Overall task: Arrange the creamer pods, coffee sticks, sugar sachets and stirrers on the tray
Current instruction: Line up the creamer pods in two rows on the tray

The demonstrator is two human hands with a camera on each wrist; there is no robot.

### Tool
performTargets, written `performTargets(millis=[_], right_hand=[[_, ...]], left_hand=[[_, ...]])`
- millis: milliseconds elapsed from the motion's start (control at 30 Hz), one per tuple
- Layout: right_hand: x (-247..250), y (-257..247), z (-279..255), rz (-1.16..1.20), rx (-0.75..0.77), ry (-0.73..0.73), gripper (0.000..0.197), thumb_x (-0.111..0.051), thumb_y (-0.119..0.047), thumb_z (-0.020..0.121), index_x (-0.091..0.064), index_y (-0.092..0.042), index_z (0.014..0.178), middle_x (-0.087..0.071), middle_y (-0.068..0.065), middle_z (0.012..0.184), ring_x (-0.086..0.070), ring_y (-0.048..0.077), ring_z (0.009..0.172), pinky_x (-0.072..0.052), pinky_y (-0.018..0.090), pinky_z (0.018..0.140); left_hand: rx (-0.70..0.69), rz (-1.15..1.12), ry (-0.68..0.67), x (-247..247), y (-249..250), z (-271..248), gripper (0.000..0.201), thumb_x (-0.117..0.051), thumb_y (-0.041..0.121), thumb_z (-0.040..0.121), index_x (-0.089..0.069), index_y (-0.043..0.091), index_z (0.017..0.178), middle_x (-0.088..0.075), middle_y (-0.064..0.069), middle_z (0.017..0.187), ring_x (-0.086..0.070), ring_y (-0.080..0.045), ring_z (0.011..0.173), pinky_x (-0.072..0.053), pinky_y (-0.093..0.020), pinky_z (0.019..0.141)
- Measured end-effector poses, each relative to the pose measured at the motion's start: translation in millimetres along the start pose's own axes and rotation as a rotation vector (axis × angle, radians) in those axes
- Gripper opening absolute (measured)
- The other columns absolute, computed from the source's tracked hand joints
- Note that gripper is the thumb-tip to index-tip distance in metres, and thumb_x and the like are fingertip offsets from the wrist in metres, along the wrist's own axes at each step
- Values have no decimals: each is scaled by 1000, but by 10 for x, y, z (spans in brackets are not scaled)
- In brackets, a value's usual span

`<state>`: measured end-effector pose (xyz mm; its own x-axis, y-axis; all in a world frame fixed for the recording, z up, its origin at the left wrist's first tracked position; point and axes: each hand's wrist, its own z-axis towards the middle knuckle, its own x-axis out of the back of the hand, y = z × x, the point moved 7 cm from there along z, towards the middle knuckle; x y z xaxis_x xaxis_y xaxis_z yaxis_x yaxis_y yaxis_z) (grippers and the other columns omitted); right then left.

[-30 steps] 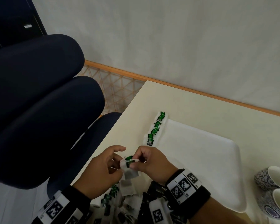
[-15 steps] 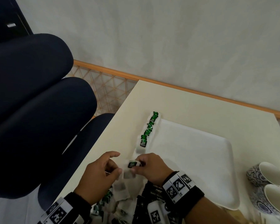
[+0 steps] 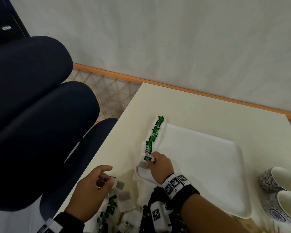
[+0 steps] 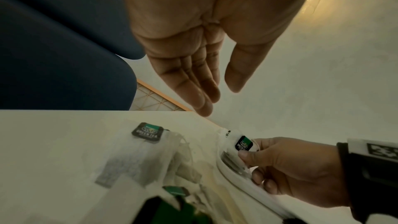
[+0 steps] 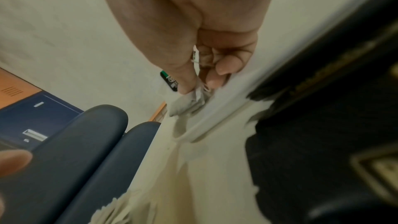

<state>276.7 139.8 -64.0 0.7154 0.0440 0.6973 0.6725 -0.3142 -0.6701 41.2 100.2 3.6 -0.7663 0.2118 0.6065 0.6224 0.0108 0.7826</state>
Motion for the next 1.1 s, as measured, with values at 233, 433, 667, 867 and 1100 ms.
performTargets(millis=[233,433,667,867,1100], right_hand=[[-14,83,-42,260,-41,49,44,-71,-28,82,-40,-22,112,-54,-7,73,-54,11,69,-36,20,57],[-71,93,-92,280,6,28,78,-80,-26,72,-27,-29,129,-52,-7,72,-52,4,66,-36,11,57],[-99,28,-97,169,25,22,71,-70,-20,80,-26,-27,136,-55,7,119,-56,23,107,-45,28,87],[-28,-65,-182,65,77,94,69,-68,-24,79,-30,-24,136,-34,0,112,-50,18,86,-40,21,76],[-36,-238,-356,-17,255,28,60,-71,-33,79,-36,-30,128,-33,-5,114,-49,13,86,-47,25,79]], left_hand=[[26,-8,13,24,-81,-38,33,-67,18,86,-54,44,101,-63,26,88,-61,4,79,-46,-17,72],[51,3,13,20,-139,-65,31,-68,24,86,-54,47,101,-66,19,84,-63,1,76,-48,-18,71],[85,26,17,39,-180,-96,28,-67,23,86,-56,42,103,-68,7,81,-64,-6,78,-46,-17,70],[121,255,29,75,-381,-42,26,-64,21,87,-56,31,111,-55,12,92,-55,-6,85,-42,-21,72],[279,355,-128,-87,-710,160,56,-65,39,78,-48,24,130,-53,1,125,-52,-17,112,-45,-29,88]])
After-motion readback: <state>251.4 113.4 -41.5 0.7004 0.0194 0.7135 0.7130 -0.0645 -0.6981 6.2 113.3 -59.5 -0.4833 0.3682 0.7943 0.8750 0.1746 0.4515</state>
